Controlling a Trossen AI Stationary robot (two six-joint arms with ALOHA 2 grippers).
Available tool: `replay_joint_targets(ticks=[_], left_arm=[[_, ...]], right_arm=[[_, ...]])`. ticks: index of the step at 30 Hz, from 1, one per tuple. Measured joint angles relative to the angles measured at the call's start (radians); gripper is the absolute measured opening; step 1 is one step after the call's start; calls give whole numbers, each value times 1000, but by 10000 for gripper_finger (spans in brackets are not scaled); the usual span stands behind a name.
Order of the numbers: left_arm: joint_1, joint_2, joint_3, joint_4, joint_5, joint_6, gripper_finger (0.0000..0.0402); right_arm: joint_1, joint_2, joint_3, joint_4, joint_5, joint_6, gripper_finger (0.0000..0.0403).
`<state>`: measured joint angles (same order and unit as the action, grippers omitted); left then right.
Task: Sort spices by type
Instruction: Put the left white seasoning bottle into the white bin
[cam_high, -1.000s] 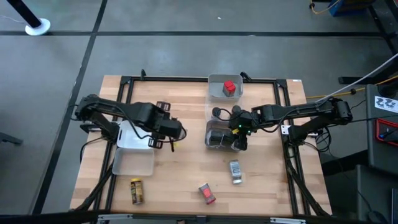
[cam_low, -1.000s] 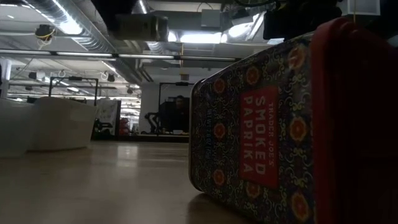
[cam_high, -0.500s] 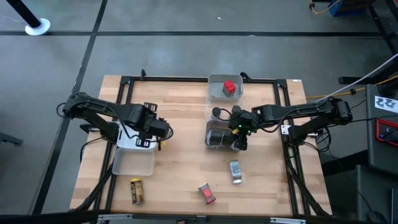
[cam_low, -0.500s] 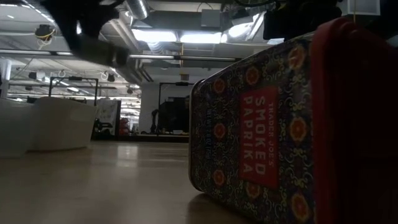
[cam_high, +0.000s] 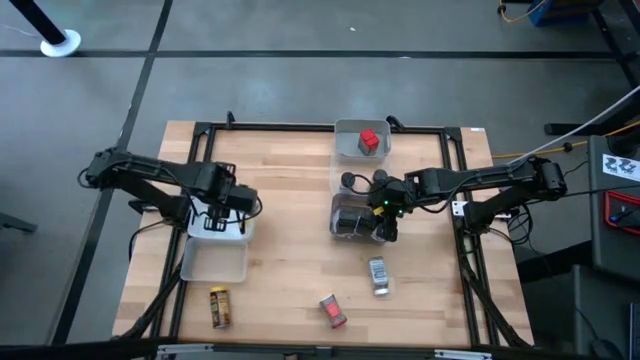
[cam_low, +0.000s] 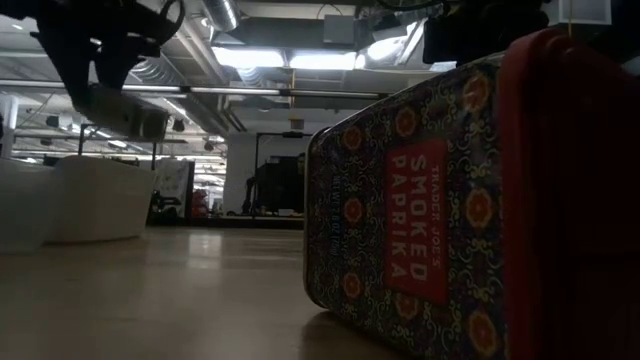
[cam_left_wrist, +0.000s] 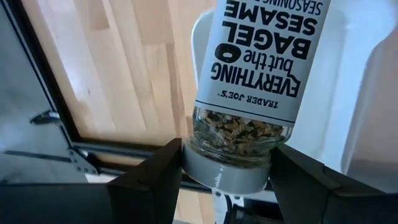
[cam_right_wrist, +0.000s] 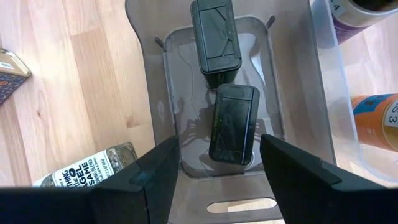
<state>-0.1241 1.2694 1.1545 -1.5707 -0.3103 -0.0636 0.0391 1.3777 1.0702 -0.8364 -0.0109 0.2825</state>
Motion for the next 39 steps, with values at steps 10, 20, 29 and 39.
replay_joint_targets(ticks=[10,20,29,39], left_arm=[[82,-40,-114,1,20,52,198],[99,-37,-210,0,73,50,198],[99,1,-283,-2,151,13,198],[101,259,-250,-1,151,18,198]], right_arm=[[0,0,0,33,0,0,225],[0,0,0,254,0,-2,225],[0,0,0,311,0,-3,225],[0,0,0,312,0,-40,225]])
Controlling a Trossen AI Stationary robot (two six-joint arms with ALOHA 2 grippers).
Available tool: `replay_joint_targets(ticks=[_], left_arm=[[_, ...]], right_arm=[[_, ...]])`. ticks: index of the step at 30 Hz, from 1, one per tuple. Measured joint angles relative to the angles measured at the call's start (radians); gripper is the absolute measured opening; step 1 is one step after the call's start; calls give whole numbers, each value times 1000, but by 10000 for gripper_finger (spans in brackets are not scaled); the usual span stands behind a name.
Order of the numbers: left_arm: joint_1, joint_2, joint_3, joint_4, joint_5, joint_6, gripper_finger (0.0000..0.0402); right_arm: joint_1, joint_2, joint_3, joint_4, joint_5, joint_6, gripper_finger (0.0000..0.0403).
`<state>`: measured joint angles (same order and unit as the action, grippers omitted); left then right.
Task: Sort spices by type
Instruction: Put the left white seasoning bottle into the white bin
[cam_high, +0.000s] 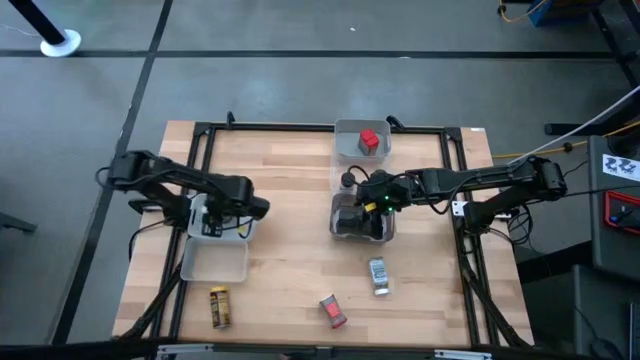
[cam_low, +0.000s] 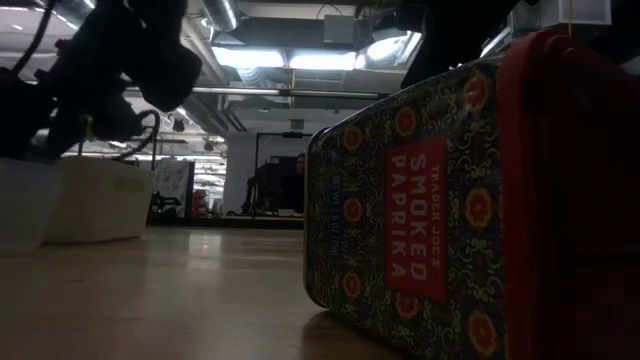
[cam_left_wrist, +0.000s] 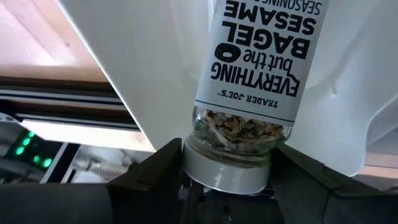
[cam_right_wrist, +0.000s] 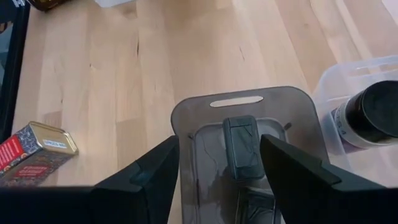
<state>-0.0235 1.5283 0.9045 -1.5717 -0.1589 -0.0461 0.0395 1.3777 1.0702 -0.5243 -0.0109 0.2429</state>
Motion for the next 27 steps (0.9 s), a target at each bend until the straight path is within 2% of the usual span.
replay_joint_targets(ticks=[8,27], left_arm=[[0,104,76,2,22,43,198],[0,98,206,1,23,45,198]], right_arm=[[0,0,0,0,0,-21,225],[0,0,0,0,0,-54,225]])
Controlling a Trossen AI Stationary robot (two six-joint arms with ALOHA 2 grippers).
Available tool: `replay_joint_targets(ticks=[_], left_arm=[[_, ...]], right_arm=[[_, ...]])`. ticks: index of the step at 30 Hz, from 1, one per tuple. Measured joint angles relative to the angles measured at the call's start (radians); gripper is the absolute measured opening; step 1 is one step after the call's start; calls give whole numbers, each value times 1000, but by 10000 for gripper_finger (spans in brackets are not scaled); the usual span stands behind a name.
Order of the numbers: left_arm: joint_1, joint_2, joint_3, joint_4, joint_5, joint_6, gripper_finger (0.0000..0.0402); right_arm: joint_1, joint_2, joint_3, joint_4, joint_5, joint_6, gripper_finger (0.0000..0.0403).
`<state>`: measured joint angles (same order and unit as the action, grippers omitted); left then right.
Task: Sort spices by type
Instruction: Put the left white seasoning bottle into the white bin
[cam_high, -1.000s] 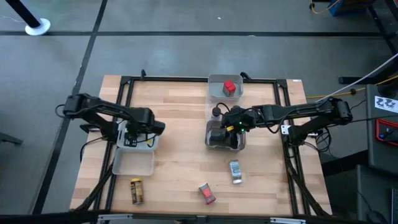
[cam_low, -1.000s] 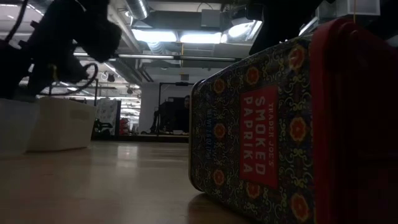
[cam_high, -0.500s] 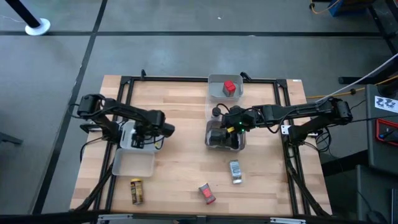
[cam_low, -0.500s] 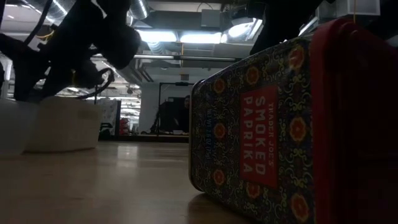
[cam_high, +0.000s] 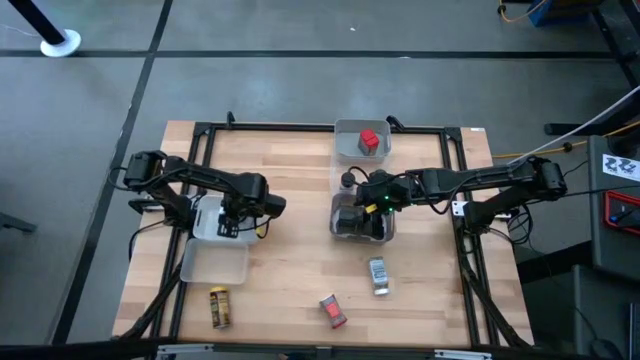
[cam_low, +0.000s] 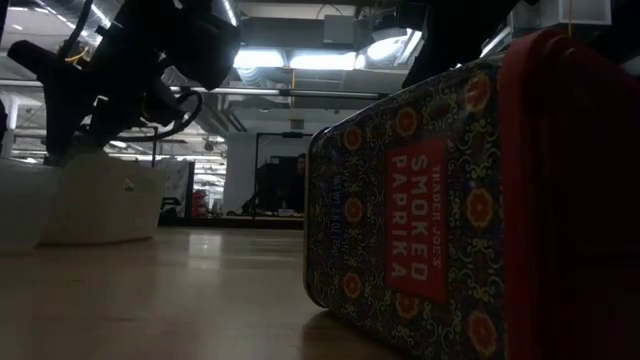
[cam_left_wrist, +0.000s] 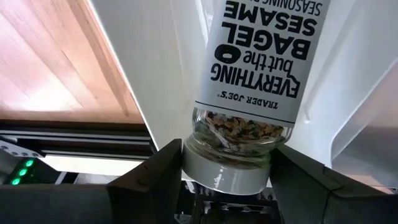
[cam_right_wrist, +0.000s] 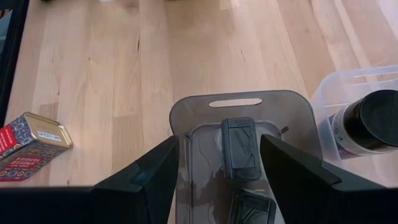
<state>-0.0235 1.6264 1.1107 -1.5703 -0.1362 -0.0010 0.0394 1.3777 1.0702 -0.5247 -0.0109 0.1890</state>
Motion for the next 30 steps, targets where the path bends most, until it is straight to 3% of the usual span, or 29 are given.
replay_joint_targets(ticks=[7,14,30], left_arm=[[0,0,0,0,0,-3,198],[0,0,0,0,-1,-7,198],[0,-1,74,-1,-1,-63,198]], right_arm=[[0,1,0,29,7,-14,225],[0,39,-55,301,19,-14,225],[0,271,-60,659,9,-44,225]])
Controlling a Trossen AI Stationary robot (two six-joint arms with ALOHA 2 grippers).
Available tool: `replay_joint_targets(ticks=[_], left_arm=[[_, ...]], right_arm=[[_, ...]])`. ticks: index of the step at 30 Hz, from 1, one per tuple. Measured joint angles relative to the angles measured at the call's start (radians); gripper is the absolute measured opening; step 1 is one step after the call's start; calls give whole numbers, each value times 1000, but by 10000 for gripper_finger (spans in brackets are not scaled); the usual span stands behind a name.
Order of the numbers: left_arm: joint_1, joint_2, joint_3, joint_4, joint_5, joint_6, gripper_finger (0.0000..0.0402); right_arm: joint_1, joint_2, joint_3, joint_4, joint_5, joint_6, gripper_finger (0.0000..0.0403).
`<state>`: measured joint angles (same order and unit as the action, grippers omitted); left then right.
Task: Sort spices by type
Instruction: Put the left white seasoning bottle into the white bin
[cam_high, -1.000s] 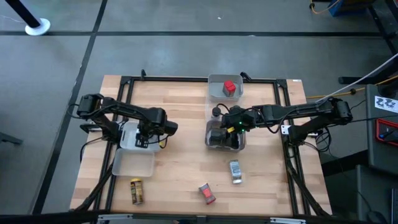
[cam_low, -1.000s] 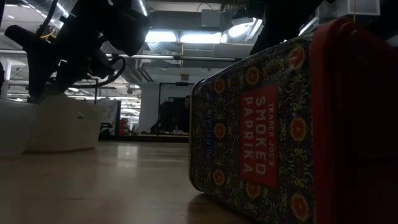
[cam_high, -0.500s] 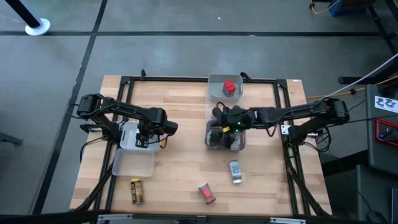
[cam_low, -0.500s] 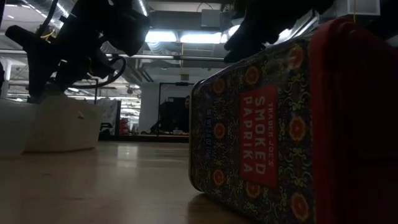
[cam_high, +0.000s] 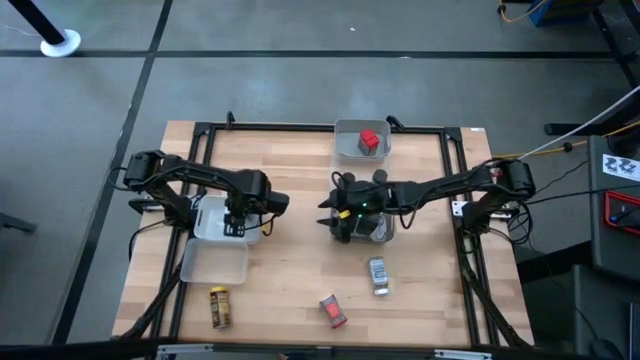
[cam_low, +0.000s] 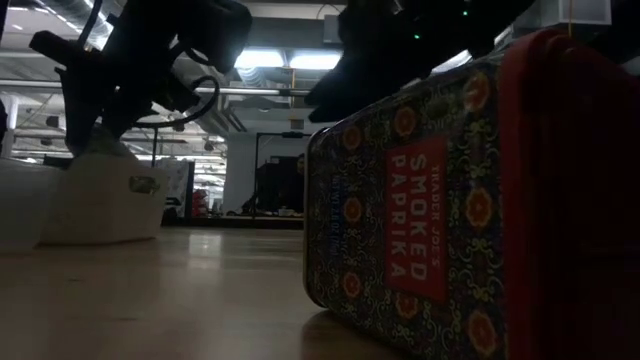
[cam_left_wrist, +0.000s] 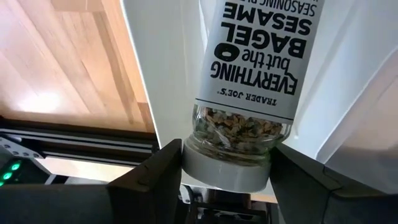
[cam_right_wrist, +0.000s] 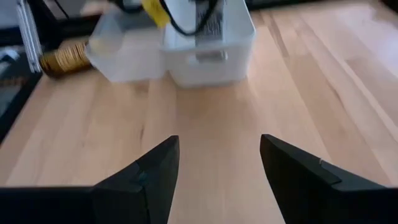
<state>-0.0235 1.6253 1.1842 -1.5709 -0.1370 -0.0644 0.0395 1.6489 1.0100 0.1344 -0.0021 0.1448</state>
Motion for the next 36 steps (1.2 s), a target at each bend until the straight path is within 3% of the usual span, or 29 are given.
replay_joint_targets(ticks=[11,21,36], left_arm=[[0,0,5,0,0,-7,198],[0,0,4,0,0,-7,198],[0,0,1,0,0,-51,198]], right_arm=[[0,134,17,213,-18,-1,225],[0,252,162,215,-122,-23,225],[13,517,405,215,-106,-48,225]])
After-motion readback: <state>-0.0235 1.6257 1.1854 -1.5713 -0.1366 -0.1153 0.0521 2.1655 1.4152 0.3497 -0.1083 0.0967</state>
